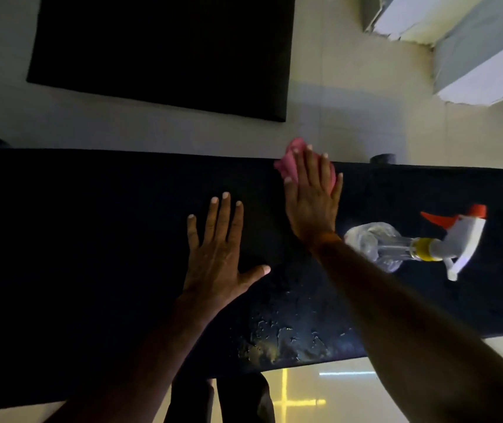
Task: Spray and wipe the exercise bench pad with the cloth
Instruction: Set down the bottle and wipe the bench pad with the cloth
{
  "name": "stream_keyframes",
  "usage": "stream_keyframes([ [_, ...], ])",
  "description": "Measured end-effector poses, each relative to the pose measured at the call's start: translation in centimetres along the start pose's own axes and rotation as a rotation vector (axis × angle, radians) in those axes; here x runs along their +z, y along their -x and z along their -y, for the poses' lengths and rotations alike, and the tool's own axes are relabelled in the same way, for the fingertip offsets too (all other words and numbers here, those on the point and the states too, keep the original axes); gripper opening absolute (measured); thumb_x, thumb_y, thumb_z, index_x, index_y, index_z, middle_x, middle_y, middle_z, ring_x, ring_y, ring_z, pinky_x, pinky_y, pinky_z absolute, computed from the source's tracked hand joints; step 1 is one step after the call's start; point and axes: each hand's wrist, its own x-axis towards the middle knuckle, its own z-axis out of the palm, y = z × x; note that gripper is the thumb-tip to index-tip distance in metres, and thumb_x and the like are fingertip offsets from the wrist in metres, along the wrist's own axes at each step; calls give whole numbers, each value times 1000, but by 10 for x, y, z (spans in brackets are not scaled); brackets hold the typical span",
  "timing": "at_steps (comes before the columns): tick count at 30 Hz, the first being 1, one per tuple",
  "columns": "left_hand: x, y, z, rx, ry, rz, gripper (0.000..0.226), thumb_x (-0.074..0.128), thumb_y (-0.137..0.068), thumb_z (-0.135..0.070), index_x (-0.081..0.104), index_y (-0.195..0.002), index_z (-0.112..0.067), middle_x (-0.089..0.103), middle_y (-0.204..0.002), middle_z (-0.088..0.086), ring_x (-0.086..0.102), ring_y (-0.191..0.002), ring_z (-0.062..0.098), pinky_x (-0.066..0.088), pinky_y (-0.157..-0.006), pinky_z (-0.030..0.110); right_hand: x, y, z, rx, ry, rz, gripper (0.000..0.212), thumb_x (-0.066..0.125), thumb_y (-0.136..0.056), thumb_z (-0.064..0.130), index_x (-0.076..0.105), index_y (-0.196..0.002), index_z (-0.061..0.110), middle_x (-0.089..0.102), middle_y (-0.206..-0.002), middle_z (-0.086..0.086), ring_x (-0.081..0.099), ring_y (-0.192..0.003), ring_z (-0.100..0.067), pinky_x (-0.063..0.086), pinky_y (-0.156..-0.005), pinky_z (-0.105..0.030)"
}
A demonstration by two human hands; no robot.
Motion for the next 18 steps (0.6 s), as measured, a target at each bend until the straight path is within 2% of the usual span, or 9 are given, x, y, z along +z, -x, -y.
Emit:
stream_keyframes([
  [1,1,-1,-3,23,-1,3,123,35,-77,-92,2,-165,-13,-12,-172,13,-11,-159,31,2,-123,67,3,-4,10,83,-32,-7,62,17,-107,48,5,-166,30,0,-175,1,-6,-161,-26,-2,-126,-63],
  [2,2,-3,-6,37,0,5,122,35,-77,-92,3,-165,-13,-12,-172,14,-10,-159,31,3,-123,67,5,2,20,79,-31,-21,62,18,-108,47,6,-166,29,0,-175,1,-7,-160,-27,-3,-126,-63],
  [5,4,-6,-16,30,3,6,122,32,-78,-93,5,-165,-12,-7,-172,15,-6,-159,33,5,-123,66,9,47,11,-215,42,-18,60,22,-109,44,11,-166,28,2,-174,1,-2,-161,-25,1,-127,-63],
  [6,5,-6,-17,24,-5,6,123,33,-77,-93,5,-165,-12,-8,-172,15,-6,-159,33,5,-123,66,8,52,-2,-249,58,-15,59,24,-110,43,13,-166,29,5,-174,2,1,-161,-24,3,-126,-64],
  [7,5,-6,-18,19,-14,7,123,34,-77,-93,3,-165,-12,-9,-172,15,-7,-159,33,4,-123,66,6,47,-12,-224,63,-27,59,24,-109,43,14,-165,30,6,-174,3,3,-161,-24,2,-126,-65],
  [11,6,-6,-17,14,-34,5,126,36,-75,-92,-5,-164,-14,-16,-171,13,-13,-158,31,-1,-123,64,5,-1,-2,119,-13,-77,64,14,-105,49,10,-166,29,5,-175,1,0,-161,-27,-7,-125,-64],
  [14,8,-6,-18,15,-33,10,126,34,-74,-93,-7,-164,-15,-19,-171,13,-16,-158,31,-3,-123,63,11,29,3,111,-25,-112,63,14,-107,47,7,-166,27,1,-175,-3,-3,-161,-29,-5,-126,-61],
  [18,7,-6,-17,13,-29,27,127,33,-73,-93,-8,-164,-15,-21,-170,13,-18,-158,31,-3,-123,64,12,64,-7,78,7,-53,64,14,-107,49,7,-166,26,1,-174,-8,-4,-160,-34,-4,-126,-61],
])
